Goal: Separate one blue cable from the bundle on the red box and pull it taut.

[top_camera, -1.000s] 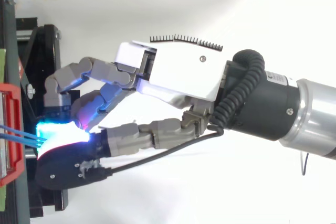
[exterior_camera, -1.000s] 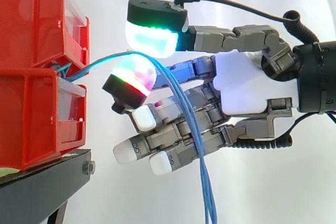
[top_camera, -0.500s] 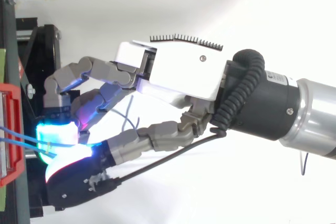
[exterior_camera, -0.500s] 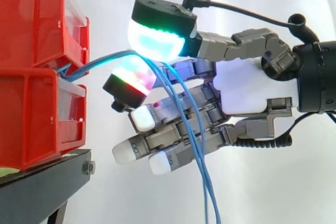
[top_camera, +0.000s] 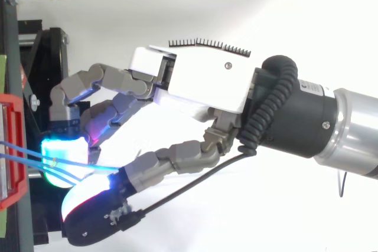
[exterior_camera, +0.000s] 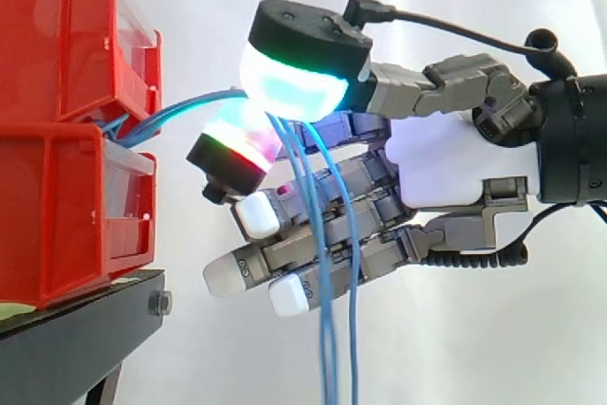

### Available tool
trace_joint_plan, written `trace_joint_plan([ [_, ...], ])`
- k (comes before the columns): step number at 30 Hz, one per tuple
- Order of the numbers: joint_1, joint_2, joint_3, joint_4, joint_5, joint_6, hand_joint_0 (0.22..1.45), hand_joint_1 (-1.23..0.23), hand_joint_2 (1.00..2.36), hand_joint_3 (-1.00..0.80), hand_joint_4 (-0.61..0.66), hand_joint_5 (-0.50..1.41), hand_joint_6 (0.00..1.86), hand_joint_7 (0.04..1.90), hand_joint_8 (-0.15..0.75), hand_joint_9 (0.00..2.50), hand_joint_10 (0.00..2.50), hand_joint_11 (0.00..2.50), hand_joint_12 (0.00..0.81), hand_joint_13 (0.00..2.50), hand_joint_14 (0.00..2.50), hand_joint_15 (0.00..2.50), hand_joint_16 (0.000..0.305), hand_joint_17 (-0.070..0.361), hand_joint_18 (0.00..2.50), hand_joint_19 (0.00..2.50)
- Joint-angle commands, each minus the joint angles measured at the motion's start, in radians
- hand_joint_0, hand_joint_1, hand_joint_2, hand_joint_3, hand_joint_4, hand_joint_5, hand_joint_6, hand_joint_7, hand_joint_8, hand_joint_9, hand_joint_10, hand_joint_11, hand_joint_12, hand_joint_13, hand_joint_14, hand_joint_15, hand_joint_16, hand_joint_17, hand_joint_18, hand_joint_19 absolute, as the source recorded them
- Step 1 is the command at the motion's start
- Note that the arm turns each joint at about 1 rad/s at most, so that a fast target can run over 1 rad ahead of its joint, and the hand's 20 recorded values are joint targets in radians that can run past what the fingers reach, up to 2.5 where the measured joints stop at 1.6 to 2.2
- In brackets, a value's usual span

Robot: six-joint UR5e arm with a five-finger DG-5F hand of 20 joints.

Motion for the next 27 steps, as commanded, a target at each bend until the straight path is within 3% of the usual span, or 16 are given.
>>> trace_joint_plan([
  [1,0.0,0.0,0.0,-0.001,0.0,0.0,0.47,-0.79,1.0,-0.5,0.15,-0.15,0.9,1.1,0.38,0.94,0.01,0.62,0.428,0.69,0.01,0.27,0.052,0.117,0.76,0.32],
  [5,0.0,0.0,0.001,-0.004,0.0,0.002,0.47,-0.58,1.0,-0.5,0.15,-0.14,0.89,1.11,0.394,0.96,0.01,0.62,0.435,0.69,0.01,0.27,0.054,0.121,0.76,0.34],
  [8,0.0,-0.001,0.0,-0.005,0.0,0.002,0.52,-0.59,1.0,-0.48,0.14,-0.14,0.88,1.16,0.376,0.95,0.01,0.6,0.414,0.68,0.01,0.27,0.049,0.111,0.72,0.36],
  [11,0.0,-0.001,0.0,-0.005,0.0,0.002,0.56,-0.62,1.01,-0.33,0.13,-0.14,0.88,1.17,0.368,0.95,0.02,0.62,0.405,0.67,0.01,0.27,0.047,0.107,0.7,0.37],
  [14,0.0,0.0,0.001,-0.005,0.0,0.002,0.59,-0.77,1.02,-0.19,0.13,-0.15,0.89,1.16,0.374,0.94,0.02,0.62,0.411,0.69,0.01,0.28,0.048,0.108,0.72,0.36],
  [16,0.0,-0.001,0.0,-0.005,0.0,0.002,0.61,-0.82,1.02,-0.22,0.11,-0.15,0.89,1.15,0.356,0.92,0.02,0.62,0.403,0.68,0.01,0.27,0.046,0.103,0.71,0.36],
  [21,0.0,-0.001,0.001,-0.005,-0.002,0.002,0.76,-0.91,1.0,-0.5,-0.04,-0.17,0.91,1.11,0.34,0.92,0.01,0.62,0.388,0.69,0.01,0.25,0.044,0.099,0.74,0.31],
  [27,0.0,-0.001,0.001,-0.005,-0.002,0.002,0.76,-0.91,1.0,-0.5,-0.01,-0.17,0.92,1.12,0.332,0.94,0.02,0.64,0.387,0.72,0.01,0.25,0.043,0.097,0.78,0.31],
])
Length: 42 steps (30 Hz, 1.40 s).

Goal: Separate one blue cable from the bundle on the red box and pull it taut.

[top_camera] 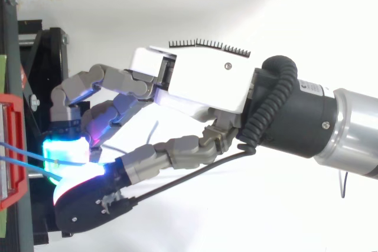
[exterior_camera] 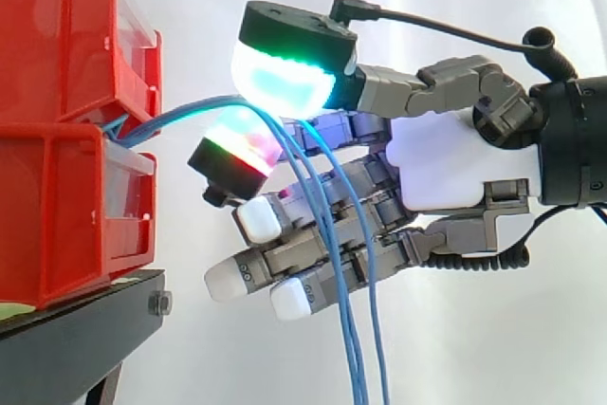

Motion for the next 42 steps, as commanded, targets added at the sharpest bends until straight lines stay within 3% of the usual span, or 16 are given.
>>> trace_joint_plan([
  [1,0.0,0.001,-0.001,0.0,0.0,0.0,0.74,-0.91,1.0,-0.5,0.01,-0.17,0.92,1.12,0.335,0.94,0.02,0.65,0.388,0.72,0.01,0.25,0.043,0.097,0.78,0.32],
  [7,0.0,0.001,-0.001,0.0,-0.005,0.0,0.64,-0.89,1.0,-0.5,0.12,-0.15,0.91,1.13,0.35,0.99,0.02,0.66,0.387,0.73,0.01,0.29,0.043,0.097,0.79,0.34],
  [13,0.0,-0.001,-0.001,0.0,-0.006,0.0,0.51,-0.88,1.0,-0.5,0.14,-0.15,0.9,1.11,0.372,1.01,0.01,0.67,0.413,0.75,0.01,0.3,0.048,0.109,0.81,0.35],
  [18,0.0,-0.001,0.001,0.0,-0.006,0.0,0.49,-0.89,1.0,-0.5,0.15,-0.15,0.9,1.09,0.378,1.0,0.02,0.66,0.422,0.75,0.01,0.29,0.05,0.112,0.82,0.36],
  [21,0.0,0.001,-0.001,0.0,-0.006,0.0,0.48,-0.67,1.0,-0.5,0.15,-0.14,0.89,1.11,0.392,1.02,0.01,0.66,0.434,0.76,0.01,0.3,0.052,0.117,0.83,0.36],
  [25,0.0,0.001,-0.001,0.0,-0.006,-0.002,0.52,-0.57,1.0,-0.5,0.14,-0.14,0.88,1.14,0.381,1.01,0.01,0.65,0.422,0.75,0.01,0.31,0.05,0.112,0.8,0.4],
  [29,0.0,0.001,-0.001,0.0,-0.006,-0.002,0.57,-0.61,1.01,-0.38,0.14,-0.14,0.88,1.17,0.378,1.01,0.02,0.65,0.41,0.74,0.01,0.31,0.048,0.107,0.78,0.41],
  [33,0.0,0.001,0.001,-0.003,-0.006,-0.002,0.6,-0.79,1.01,-0.28,0.14,-0.15,0.89,1.16,0.371,0.98,0.02,0.66,0.41,0.74,0.01,0.31,0.047,0.105,0.78,0.4],
  [38,-0.002,0.001,-0.001,-0.003,-0.008,-0.002,0.68,-0.91,1.0,-0.5,0.11,-0.16,0.9,1.08,0.35,0.96,0.02,0.65,0.399,0.74,0.01,0.29,0.045,0.101,0.79,0.37],
  [42,0.0,0.001,0.001,-0.003,-0.008,-0.002,0.68,-0.94,1.0,-0.5,0.12,-0.16,0.89,1.08,0.342,0.96,0.02,0.66,0.391,0.74,0.01,0.3,0.044,0.1,0.79,0.36],
])
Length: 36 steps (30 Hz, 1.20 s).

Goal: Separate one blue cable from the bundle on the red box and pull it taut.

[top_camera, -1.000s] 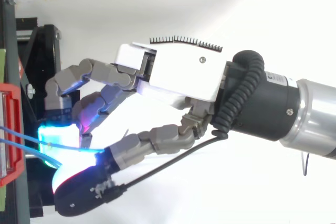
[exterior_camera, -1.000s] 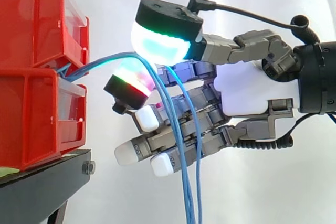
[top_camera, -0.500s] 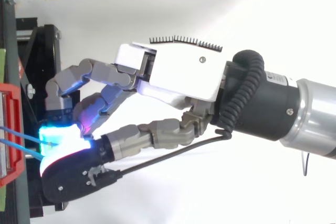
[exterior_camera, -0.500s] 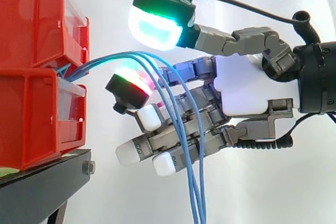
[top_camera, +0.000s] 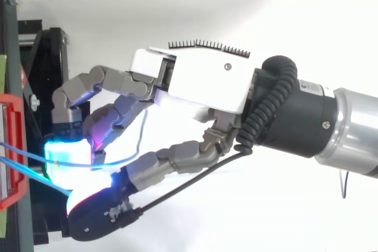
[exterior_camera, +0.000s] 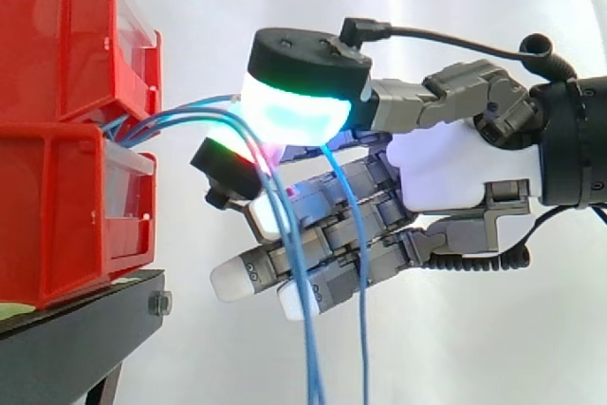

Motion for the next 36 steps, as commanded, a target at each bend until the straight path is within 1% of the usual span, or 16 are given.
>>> trace_joint_plan([
  [1,0.0,0.0,0.001,0.0,0.0,0.0,0.67,-0.93,1.0,-0.5,0.12,-0.16,0.89,1.08,0.343,0.96,0.02,0.66,0.391,0.74,0.01,0.29,0.044,0.1,0.8,0.36],
  [4,0.0,0.0,-0.001,-0.001,0.0,0.0,0.6,-0.87,1.0,-0.5,0.14,-0.16,0.89,1.07,0.351,0.96,0.02,0.66,0.396,0.74,0.01,0.3,0.045,0.101,0.8,0.37],
  [8,0.0,0.0,0.001,-0.003,-0.003,0.0,0.56,-0.84,1.0,-0.5,0.14,-0.16,0.89,1.07,0.356,0.97,0.02,0.66,0.401,0.74,0.01,0.31,0.046,0.104,0.8,0.37],
  [10,0.0,0.0,-0.001,-0.003,-0.003,0.0,0.51,-0.79,1.0,-0.5,0.15,-0.16,0.89,1.07,0.372,0.98,0.01,0.66,0.416,0.76,0.01,0.31,0.049,0.111,0.82,0.37],
  [11,0.0,0.0,-0.001,-0.003,-0.003,0.0,0.47,-0.67,1.0,-0.5,0.16,-0.15,0.89,1.06,0.388,0.99,0.01,0.66,0.435,0.76,0.01,0.31,0.053,0.118,0.84,0.37],
  [13,0.0,0.0,0.001,-0.003,-0.003,0.0,0.47,-0.59,1.0,-0.5,0.16,-0.15,0.88,1.06,0.4,1.01,0.02,0.66,0.443,0.77,0.01,0.32,0.054,0.121,0.84,0.37],
  [14,0.0,-0.001,-0.001,-0.003,-0.003,0.0,0.48,-0.43,1.0,-0.5,0.15,-0.14,0.87,1.08,0.399,1.0,0.01,0.66,0.442,0.76,0.01,0.31,0.054,0.12,0.83,0.39],
  [15,0.0,0.0,-0.001,-0.003,-0.003,0.0,0.48,-0.43,1.0,-0.5,0.15,-0.14,0.87,1.08,0.399,1.01,0.01,0.67,0.442,0.76,0.01,0.31,0.054,0.121,0.83,0.39],
  [16,0.0,0.0,-0.001,-0.003,-0.003,0.0,0.5,-0.38,1.0,-0.5,0.14,-0.14,0.86,1.08,0.393,1.01,0.02,0.65,0.437,0.75,0.01,0.32,0.052,0.117,0.8,0.41],
  [18,0.0,0.0,0.001,-0.003,-0.003,0.0,0.52,-0.39,1.0,-0.48,0.14,-0.14,0.86,1.1,0.388,1.01,0.02,0.65,0.429,0.75,0.01,0.32,0.051,0.114,0.78,0.42],
  [22,0.0,0.0,-0.001,-0.003,-0.003,0.0,0.54,-0.56,1.01,-0.35,0.15,-0.14,0.86,1.14,0.383,1.0,0.02,0.66,0.426,0.74,0.01,0.33,0.05,0.112,0.77,0.43],
  [24,0.0,0.0,-0.001,-0.003,-0.003,0.0,0.54,-0.58,1.01,-0.32,0.15,-0.14,0.86,1.15,0.385,1.0,0.02,0.65,0.425,0.74,0.01,0.32,0.05,0.112,0.77,0.42],
  [25,0.0,0.0,0.001,-0.005,-0.003,0.0,0.54,-0.61,1.01,-0.29,0.16,-0.14,0.86,1.13,0.402,1.02,0.02,0.67,0.448,0.76,0.01,0.32,0.054,0.122,0.81,0.4],
  [27,0.0,-0.001,-0.001,-0.006,-0.003,-0.002,0.54,-0.62,1.01,-0.27,0.16,-0.14,0.86,1.13,0.406,1.02,0.01,0.66,0.458,0.76,0.01,0.31,0.056,0.126,0.83,0.39],
  [32,0.0,-0.001,-0.001,-0.006,-0.003,-0.005,0.56,-0.67,1.01,-0.21,0.16,-0.14,0.87,1.14,0.406,1.02,0.01,0.65,0.45,0.76,0.01,0.31,0.055,0.124,0.82,0.39],
  [36,0.0,-0.001,-0.001,-0.006,-0.003,-0.006,0.58,-0.74,1.01,-0.09,0.14,-0.14,0.89,1.19,0.408,1.03,0.01,0.66,0.449,0.78,0.01,0.31,0.055,0.124,0.84,0.36],
])
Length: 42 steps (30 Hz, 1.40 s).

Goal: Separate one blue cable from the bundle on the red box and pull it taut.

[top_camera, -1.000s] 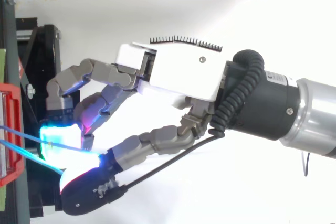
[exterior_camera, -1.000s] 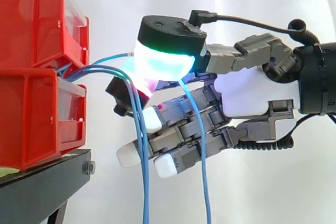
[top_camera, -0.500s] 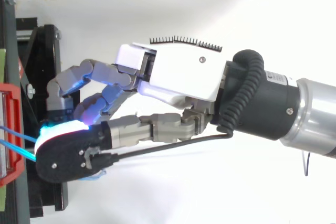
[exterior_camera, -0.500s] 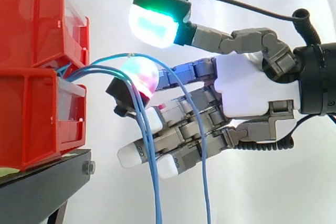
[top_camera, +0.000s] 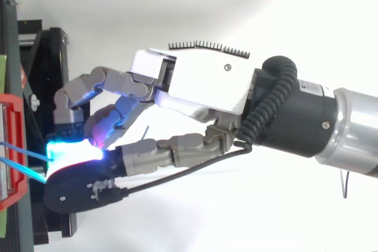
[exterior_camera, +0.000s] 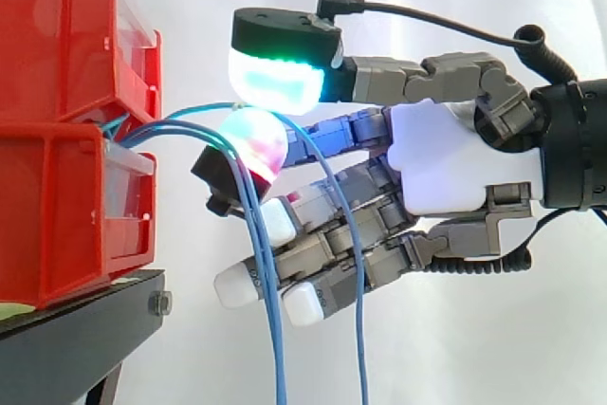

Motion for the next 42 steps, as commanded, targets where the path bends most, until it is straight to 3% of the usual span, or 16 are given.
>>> trace_joint_plan([
  [1,0.0,-0.001,0.0,0.0,0.0,-0.001,0.58,-0.75,1.02,-0.07,0.13,-0.14,0.89,1.24,0.4,1.03,0.01,0.66,0.445,0.77,0.01,0.31,0.054,0.122,0.84,0.37],
  [11,0.002,0.001,0.0,-0.02,0.003,-0.001,0.61,-0.77,1.01,0.04,-0.08,-0.13,0.92,1.21,0.372,1.06,0.01,0.64,0.442,0.8,0.01,0.3,0.055,0.124,0.87,0.35],
  [14,0.006,0.007,0.0,-0.091,0.003,-0.018,0.61,-0.78,1.01,0.06,-0.09,-0.13,0.92,1.21,0.371,1.07,0.01,0.64,0.447,0.8,0.01,0.3,0.056,0.126,0.88,0.34],
  [15,0.006,0.009,-0.002,-0.132,0.003,-0.024,0.61,-0.78,1.01,0.07,-0.09,-0.13,0.92,1.2,0.367,1.08,0.01,0.65,0.447,0.8,0.01,0.3,0.056,0.126,0.88,0.33],
  [16,0.009,0.026,-0.002,-0.218,0.003,-0.024,0.61,-0.78,1.01,0.07,-0.09,-0.12,0.92,1.21,0.367,1.08,0.01,0.65,0.447,0.81,0.01,0.3,0.056,0.127,0.89,0.34],
  [19,0.009,0.05,-0.029,-0.244,0.005,-0.023,0.61,-0.78,1.01,0.08,-0.09,-0.12,0.92,1.21,0.371,1.09,0.01,0.65,0.452,0.81,0.01,0.3,0.057,0.129,0.9,0.33],
  [21,0.011,0.081,-0.084,-0.239,0.006,-0.024,0.61,-0.78,1.01,0.08,-0.09,-0.12,0.92,1.21,0.372,1.1,0.01,0.65,0.453,0.81,0.01,0.31,0.057,0.129,0.9,0.33],
  [23,0.012,0.091,-0.103,-0.233,0.006,-0.024,0.61,-0.77,1.0,0.08,-0.08,-0.12,0.92,1.21,0.373,1.1,0.01,0.65,0.454,0.81,0.01,0.31,0.058,0.13,0.9,0.33],
  [24,0.014,0.121,-0.152,-0.193,0.014,-0.024,0.61,-0.77,1.0,0.08,-0.08,-0.12,0.92,1.22,0.375,1.1,0.01,0.65,0.455,0.81,0.01,0.31,0.058,0.13,0.9,0.33],
  [25,0.014,0.121,-0.152,-0.193,0.014,-0.024,0.61,-0.77,1.0,0.08,-0.08,-0.12,0.92,1.21,0.375,1.1,0.01,0.65,0.456,0.81,0.01,0.31,0.058,0.13,0.9,0.32],
  [26,0.017,0.145,-0.196,-0.146,0.021,-0.027,0.6,-0.77,1.0,0.09,-0.08,-0.12,0.92,1.21,0.376,1.1,0.01,0.65,0.456,0.81,0.01,0.31,0.058,0.13,0.9,0.33],
  [27,0.017,0.145,-0.196,-0.146,0.021,-0.027,0.61,-0.78,1.0,0.09,-0.08,-0.12,0.92,1.23,0.374,1.1,0.01,0.64,0.456,0.81,0.01,0.31,0.058,0.13,0.9,0.33],
  [29,0.018,0.177,-0.247,-0.101,0.025,-0.027,0.6,-0.78,1.0,0.1,-0.08,-0.11,0.92,1.23,0.378,1.09,0.01,0.65,0.458,0.81,0.01,0.31,0.058,0.131,0.9,0.32],
  [38,0.018,0.182,-0.255,-0.091,0.021,-0.02,0.61,-0.78,1.0,0.12,-0.1,-0.11,0.92,1.24,0.385,1.1,0.01,0.65,0.458,0.82,0.01,0.31,0.058,0.131,0.9,0.32],
  [41,0.018,0.18,-0.255,-0.064,0.021,-0.024,0.61,-0.78,1.0,0.11,-0.09,-0.11,0.92,1.24,0.385,1.11,0.01,0.64,0.46,0.82,0.01,0.32,0.058,0.132,0.9,0.32],
  [42,0.018,0.18,-0.255,-0.017,0.021,-0.024,0.61,-0.78,1.0,0.11,-0.09,-0.11,0.92,1.24,0.389,1.11,0.01,0.65,0.46,0.82,0.01,0.32,0.059,0.132,0.9,0.32],
])
